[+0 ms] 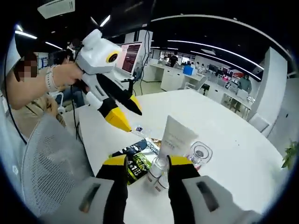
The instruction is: Arrange the skincare products in the storage area until every visible bottle or jar stands upright without overlapping.
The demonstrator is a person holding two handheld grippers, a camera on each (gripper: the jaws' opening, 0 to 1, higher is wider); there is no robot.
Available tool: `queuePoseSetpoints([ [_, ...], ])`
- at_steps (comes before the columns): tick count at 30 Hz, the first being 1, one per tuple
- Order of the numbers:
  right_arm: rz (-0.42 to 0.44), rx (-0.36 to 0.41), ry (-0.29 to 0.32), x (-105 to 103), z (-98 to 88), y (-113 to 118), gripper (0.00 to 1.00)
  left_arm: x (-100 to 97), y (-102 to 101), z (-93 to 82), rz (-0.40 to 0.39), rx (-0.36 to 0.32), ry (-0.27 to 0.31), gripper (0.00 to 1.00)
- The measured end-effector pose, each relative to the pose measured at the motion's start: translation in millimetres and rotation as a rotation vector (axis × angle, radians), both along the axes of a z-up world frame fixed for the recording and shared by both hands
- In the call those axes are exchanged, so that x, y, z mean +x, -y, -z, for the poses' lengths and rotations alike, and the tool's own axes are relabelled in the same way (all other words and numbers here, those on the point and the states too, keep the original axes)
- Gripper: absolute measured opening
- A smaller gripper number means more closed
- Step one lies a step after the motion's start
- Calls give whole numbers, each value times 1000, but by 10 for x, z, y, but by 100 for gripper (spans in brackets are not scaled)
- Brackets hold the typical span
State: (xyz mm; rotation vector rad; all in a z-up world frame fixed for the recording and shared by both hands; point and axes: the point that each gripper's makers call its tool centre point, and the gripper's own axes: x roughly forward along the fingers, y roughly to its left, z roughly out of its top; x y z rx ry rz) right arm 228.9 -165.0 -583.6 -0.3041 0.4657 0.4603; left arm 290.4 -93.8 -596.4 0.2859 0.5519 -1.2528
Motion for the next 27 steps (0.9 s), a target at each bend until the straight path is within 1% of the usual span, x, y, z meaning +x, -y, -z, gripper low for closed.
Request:
queuePoseSetpoints([
  [3,28,-10,14,-24,-41,91,43,-59,-32,-4,-10,9,9,47],
  [6,55,-5,12,-52,-77,181,51,-100,-69,-60,-33,-6,20,51],
  [9,80,-8,29,-90,-129,278,55,-64,-127,-84,-45,-8,39,56],
  [10,85,-8,31,-97,-139,297,59,-81,-144,-109,-50,-7,52,58],
  [11,109,1,28,-105,-147,337,63,-95,-153,-119,-50,-6,56,59],
  [13,103,-7,29,-125,-152,362,66,-86,-187,-123,-54,-5,61,61],
  [16,107,-10,36,-146,-168,379,73,-128,-222,-167,-68,-7,75,67],
  [20,109,19,32,-184,-201,398,79,-181,-262,-195,-80,-8,91,72],
  [23,116,14,35,-200,-211,422,83,-200,-288,-218,-94,-3,106,82],
  [26,118,19,30,-225,-216,435,88,-236,-298,-249,-99,-6,109,83],
  [27,119,19,32,-228,-218,441,89,-235,-300,-252,-102,-6,111,84],
])
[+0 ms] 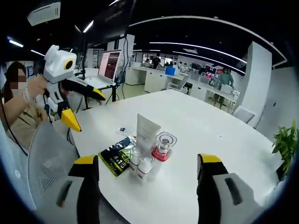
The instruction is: Arrange the skincare products in the storage area until every visible bottle or jar stands upright without overlapping.
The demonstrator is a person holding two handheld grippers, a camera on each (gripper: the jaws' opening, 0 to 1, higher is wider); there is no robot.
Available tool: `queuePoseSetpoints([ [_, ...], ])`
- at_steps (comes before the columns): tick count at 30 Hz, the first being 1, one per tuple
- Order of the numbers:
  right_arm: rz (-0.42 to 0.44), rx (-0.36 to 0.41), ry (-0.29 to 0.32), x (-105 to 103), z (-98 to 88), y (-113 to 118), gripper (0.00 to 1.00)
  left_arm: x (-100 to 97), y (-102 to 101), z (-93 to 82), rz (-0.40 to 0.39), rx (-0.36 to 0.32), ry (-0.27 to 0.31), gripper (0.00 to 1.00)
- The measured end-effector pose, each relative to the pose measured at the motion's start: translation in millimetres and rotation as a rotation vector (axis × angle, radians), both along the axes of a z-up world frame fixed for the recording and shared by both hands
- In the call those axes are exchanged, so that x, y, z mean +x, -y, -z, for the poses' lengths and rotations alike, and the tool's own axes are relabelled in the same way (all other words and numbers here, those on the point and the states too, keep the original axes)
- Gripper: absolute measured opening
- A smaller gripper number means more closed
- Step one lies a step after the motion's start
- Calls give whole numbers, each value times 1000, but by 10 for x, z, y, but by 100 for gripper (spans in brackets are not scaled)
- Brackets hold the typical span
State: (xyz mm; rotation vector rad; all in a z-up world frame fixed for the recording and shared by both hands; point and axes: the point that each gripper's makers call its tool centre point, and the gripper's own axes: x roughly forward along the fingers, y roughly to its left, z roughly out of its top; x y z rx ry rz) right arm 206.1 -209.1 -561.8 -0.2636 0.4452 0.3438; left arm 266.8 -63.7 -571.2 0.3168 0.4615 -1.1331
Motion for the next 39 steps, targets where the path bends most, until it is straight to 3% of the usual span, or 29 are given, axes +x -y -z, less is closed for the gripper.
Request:
queuePoseSetpoints([
  [13,14,-2,9,-29,-6,78,99,-81,-1,-5,12,1,12,94],
  [19,16,7,2,-16,30,75,99,-88,-27,59,10,9,4,97],
  [27,-22,17,-7,35,69,-16,99,-18,-69,104,-13,23,-9,97],
  [39,6,33,-12,138,108,61,100,154,-23,181,-20,32,-13,97],
])
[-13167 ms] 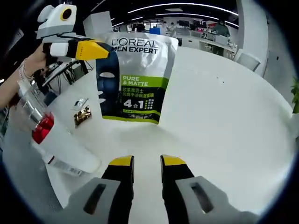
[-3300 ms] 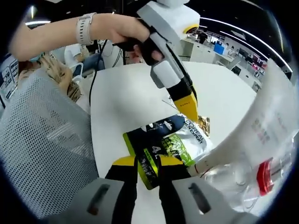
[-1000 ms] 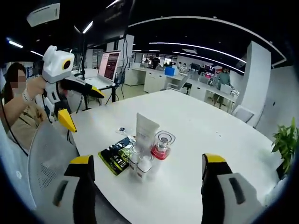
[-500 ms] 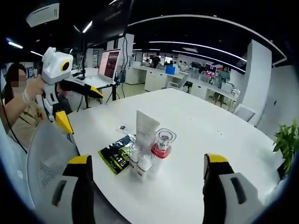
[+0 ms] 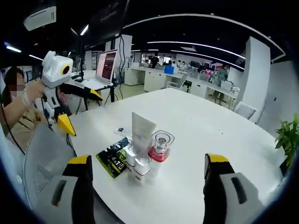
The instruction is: Arrange the skincare products in the storage area until every visible bottle or jar stands upright without overlapping.
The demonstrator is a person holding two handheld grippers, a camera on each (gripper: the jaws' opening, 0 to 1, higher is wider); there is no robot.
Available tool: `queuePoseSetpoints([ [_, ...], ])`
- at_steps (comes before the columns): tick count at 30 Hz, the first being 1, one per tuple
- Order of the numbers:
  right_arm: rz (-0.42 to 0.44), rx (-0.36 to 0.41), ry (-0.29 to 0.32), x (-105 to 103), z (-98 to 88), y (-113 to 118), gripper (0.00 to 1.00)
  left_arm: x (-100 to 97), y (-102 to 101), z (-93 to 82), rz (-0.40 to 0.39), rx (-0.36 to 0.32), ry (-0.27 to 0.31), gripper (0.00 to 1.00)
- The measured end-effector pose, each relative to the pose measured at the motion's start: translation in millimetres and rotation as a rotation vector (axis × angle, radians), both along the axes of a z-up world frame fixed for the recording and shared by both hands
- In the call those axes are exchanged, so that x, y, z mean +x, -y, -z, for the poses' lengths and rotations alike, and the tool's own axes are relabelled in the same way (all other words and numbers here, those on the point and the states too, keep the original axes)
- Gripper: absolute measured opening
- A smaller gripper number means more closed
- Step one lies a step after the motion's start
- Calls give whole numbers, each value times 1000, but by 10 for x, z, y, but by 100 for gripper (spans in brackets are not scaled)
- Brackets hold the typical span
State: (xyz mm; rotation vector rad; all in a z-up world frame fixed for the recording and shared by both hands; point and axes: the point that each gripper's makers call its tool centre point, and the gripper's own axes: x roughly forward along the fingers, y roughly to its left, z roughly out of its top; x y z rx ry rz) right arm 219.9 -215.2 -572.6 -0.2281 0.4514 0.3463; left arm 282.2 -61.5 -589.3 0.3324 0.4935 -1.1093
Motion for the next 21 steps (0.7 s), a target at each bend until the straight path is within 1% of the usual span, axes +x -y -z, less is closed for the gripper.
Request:
queuePoseSetpoints([
  [7,2,26,-15,12,62,28,99,79,30,107,-1,17,-29,97],
  [9,-6,36,-20,8,73,21,96,110,36,132,-1,24,-32,97],
  [10,-3,41,-21,12,76,26,95,125,35,139,-2,26,-32,97],
  [14,-10,45,-10,31,75,40,89,200,55,180,0,32,-47,97],
  [16,-18,57,-30,27,101,45,82,258,66,205,-1,35,-50,97],
  [17,-1,72,-40,34,116,70,80,293,73,225,0,41,-52,97],
  [18,11,81,-34,47,115,89,80,318,78,239,0,45,-52,97],
  [19,-3,76,-38,40,129,87,77,342,85,253,0,49,-51,97],
  [20,-7,79,-62,22,170,88,75,375,93,277,2,57,-51,97],
  [21,-5,79,-56,26,176,95,74,386,102,294,8,62,-53,97],
])
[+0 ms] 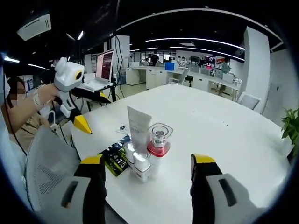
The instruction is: Arrange the skincare products in the storage area until every visible bottle or jar stands upright without overlapping.
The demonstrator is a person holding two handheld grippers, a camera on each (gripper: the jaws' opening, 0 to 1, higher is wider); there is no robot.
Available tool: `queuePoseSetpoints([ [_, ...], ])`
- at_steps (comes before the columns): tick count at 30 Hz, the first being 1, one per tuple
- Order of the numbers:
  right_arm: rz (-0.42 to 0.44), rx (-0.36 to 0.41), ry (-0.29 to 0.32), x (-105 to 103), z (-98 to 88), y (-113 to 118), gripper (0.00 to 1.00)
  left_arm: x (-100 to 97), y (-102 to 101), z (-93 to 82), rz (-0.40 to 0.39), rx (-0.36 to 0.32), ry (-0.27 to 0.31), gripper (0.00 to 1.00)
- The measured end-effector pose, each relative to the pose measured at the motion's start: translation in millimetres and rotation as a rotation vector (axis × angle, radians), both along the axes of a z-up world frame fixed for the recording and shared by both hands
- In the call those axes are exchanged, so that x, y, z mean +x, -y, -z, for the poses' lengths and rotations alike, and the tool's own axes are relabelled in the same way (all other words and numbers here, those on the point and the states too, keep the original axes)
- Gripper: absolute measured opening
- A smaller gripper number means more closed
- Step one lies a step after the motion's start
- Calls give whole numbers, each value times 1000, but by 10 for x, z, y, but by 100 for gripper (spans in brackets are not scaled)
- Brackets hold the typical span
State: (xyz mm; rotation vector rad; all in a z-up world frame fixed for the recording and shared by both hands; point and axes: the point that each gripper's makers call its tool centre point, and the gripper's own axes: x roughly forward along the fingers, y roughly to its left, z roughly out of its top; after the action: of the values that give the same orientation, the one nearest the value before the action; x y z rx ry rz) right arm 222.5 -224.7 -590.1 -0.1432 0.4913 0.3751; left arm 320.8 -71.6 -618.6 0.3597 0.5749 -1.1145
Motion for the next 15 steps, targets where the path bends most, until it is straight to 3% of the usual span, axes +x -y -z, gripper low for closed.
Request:
queuePoseSetpoints([
  [6,-33,11,-30,-49,97,-34,65,91,78,138,23,25,-22,96],
  [10,-40,6,-32,-49,116,-23,57,160,131,260,45,50,-63,80],
  [15,-47,11,-43,-57,130,-24,53,326,231,338,47,36,-65,58],
])
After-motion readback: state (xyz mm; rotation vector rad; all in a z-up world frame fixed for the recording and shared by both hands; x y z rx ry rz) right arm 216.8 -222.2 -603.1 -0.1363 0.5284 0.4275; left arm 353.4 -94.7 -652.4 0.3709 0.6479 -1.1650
